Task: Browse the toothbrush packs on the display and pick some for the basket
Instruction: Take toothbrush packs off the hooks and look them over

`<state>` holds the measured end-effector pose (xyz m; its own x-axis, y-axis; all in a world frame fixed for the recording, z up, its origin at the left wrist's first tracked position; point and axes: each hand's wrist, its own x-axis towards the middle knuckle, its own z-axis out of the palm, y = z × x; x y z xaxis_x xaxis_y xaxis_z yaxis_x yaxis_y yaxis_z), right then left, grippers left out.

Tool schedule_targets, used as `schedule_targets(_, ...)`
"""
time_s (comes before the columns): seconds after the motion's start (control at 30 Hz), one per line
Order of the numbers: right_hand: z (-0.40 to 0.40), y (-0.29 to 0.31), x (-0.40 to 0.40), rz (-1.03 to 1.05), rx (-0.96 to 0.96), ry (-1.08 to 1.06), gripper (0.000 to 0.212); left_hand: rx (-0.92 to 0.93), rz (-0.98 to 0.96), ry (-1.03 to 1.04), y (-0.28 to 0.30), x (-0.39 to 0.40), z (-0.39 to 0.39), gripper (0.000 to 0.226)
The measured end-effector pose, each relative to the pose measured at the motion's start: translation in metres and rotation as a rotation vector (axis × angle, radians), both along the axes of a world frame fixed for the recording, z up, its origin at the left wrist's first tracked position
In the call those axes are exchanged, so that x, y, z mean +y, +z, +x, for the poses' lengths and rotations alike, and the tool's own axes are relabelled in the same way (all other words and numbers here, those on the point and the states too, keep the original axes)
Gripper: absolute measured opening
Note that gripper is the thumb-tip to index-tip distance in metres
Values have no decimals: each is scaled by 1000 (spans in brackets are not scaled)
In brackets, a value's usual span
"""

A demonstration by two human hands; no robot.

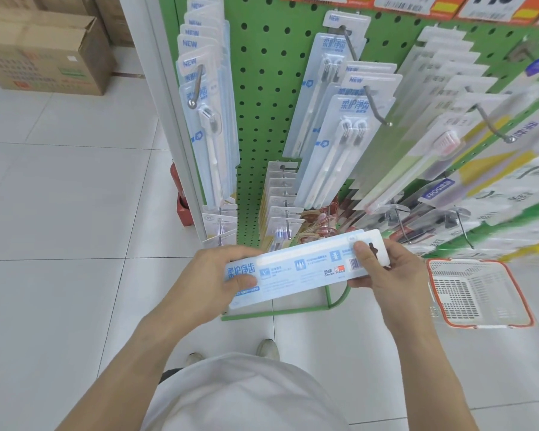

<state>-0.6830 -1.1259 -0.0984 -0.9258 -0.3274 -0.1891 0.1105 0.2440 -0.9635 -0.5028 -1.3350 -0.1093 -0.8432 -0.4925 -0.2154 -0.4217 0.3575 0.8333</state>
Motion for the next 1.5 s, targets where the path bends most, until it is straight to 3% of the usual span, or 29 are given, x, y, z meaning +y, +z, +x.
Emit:
schedule_targets(0.23,6,6,-1,-89,-95,15,11,18,-37,21,-2,2,0,23)
schedule_targets(0.37,17,12,-6,-119,-149,135,13,29,-75,14,-2,14,-5,5)
schedule_targets(0.5,36,15,-18,-120,-142,271,23,198,-278,-36,-1,37,-17,27)
schedule_targets(0.67,54,15,-26,-127,-177,321,17,352,-315,-45,3,53,-23,53)
schedule_targets(0.9,48,28,-23,-287,-333,146,17,476,-542,-291,-5,57,-29,50)
schedule_targets(1.1,42,43,-15,-247,-339,212,17,541,-581,-320,-9,57,-33,40)
schedule_targets(1.13,41,46,-13,-235,-325,239,23,552,-564,-311,-8,59,-33,40)
schedule_targets(1.23,39,52,-8,-256,-261,331,76,605,-462,-261,3,62,-32,44)
schedule_targets(1.3,41,57,-8,-290,-200,368,89,634,-346,-178,18,63,-32,47)
schedule_targets(1.5,47,66,-17,-396,83,361,39,649,-164,3,56,66,-38,33)
